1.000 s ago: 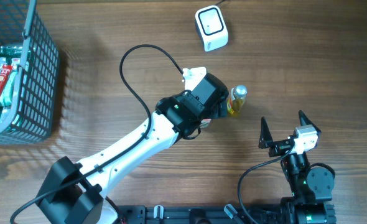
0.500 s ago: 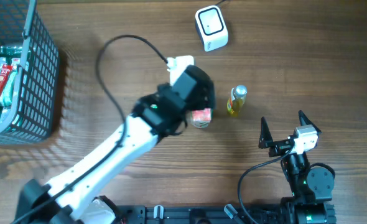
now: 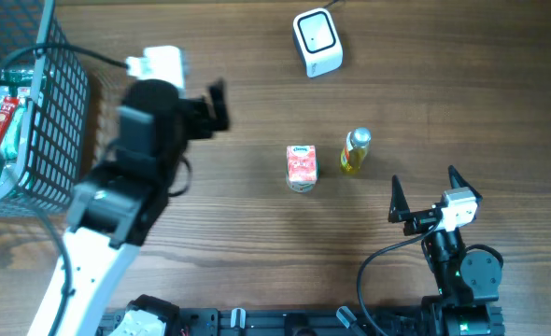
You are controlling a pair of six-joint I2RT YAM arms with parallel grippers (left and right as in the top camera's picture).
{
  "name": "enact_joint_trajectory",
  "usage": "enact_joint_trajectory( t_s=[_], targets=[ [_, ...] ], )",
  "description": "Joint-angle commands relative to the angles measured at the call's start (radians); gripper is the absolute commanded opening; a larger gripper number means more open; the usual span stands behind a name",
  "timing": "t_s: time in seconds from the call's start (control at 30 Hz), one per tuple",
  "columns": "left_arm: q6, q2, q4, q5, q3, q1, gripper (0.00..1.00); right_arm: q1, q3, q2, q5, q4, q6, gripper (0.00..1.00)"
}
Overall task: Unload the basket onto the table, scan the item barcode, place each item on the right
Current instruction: 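Place the carton beside the bottle and withdraw the left gripper, then reach into the basket and grasp the green 3M glove pack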
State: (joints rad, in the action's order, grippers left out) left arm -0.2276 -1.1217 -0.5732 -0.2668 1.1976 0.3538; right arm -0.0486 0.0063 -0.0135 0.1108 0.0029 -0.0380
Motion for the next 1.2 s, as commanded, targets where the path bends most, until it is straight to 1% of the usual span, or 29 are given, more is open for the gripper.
enact_joint_trajectory(
  t_s=[0.0,0.07,0.13,0.27,0.37,0.47,0.53,0.6,0.7,0.77,0.8,0.83,0.9,0.97,1.0,1.07,1.1,1.17],
  targets=[
    [0.151,0.053,0.072,-0.155,0.001,-0.128,1.00,0.008,-0.001,0.009,-0.010,0.003,0.014,1.00],
    [0.210,0.062,0.142,-0.195,0.001,-0.216,1.00,0.008,-0.001,0.009,-0.010,0.003,0.014,1.00],
    [0.288,0.061,0.230,-0.195,0.001,-0.323,1.00,0.008,-0.001,0.009,-0.010,0.003,0.014,1.00],
    [0.317,0.055,0.322,-0.190,0.001,-0.513,1.00,0.008,-0.001,0.009,-0.010,0.003,0.014,1.00],
    [0.415,0.014,0.386,-0.122,0.001,-0.699,1.00,0.008,-0.001,0.009,-0.010,0.003,0.014,1.00],
    [0.460,-0.059,0.404,-0.008,0.014,-0.859,1.00,0.008,-0.001,0.009,-0.010,0.003,0.014,1.00],
    [0.460,-0.108,0.391,0.061,0.018,-0.922,1.00,0.008,-0.001,0.009,-0.010,0.003,0.014,1.00],
    [0.460,-0.193,0.369,0.135,0.018,-0.994,1.00,0.008,-0.001,0.009,-0.010,0.003,0.014,1.00],
    [0.472,-0.299,0.364,0.170,0.020,-1.059,1.00,0.008,-0.001,0.009,-0.010,0.003,0.014,1.00],
    [0.486,-0.368,0.359,0.263,0.032,-1.098,1.00,0.008,-0.001,0.009,-0.010,0.003,0.014,1.00],
    [0.486,-0.404,0.351,0.333,0.048,-1.115,1.00,0.008,-0.001,0.009,-0.010,0.003,0.014,1.00],
    [0.483,-0.454,0.329,0.408,0.080,-1.134,1.00,0.008,-0.001,0.009,-0.010,0.003,0.014,1.00],
    [0.456,-0.549,0.245,0.431,0.189,-1.149,1.00,0.008,-0.001,0.009,-0.010,0.003,0.014,1.00],
    [0.459,-0.660,0.082,0.435,0.383,-1.147,1.00,0.008,-0.001,0.009,-0.010,0.003,0.014,1.00],
    [0.460,-0.724,-0.024,0.446,0.517,-1.142,1.00,0.008,-0.001,0.009,-0.010,0.003,0.014,1.00],
    [0.461,-0.821,-0.188,0.449,0.726,-1.130,1.00,0.008,-0.001,0.009,-0.010,0.003,0.014,1.00],
    [0.486,-0.872,-0.277,0.448,0.825,-1.121,1.00,0.008,-0.001,0.009,-0.010,0.003,0.014,1.00],
    [0.550,-0.937,-0.367,0.425,0.919,-1.099,1.00,0.008,-0.001,0.009,-0.010,0.003,0.014,1.00]
  ],
)
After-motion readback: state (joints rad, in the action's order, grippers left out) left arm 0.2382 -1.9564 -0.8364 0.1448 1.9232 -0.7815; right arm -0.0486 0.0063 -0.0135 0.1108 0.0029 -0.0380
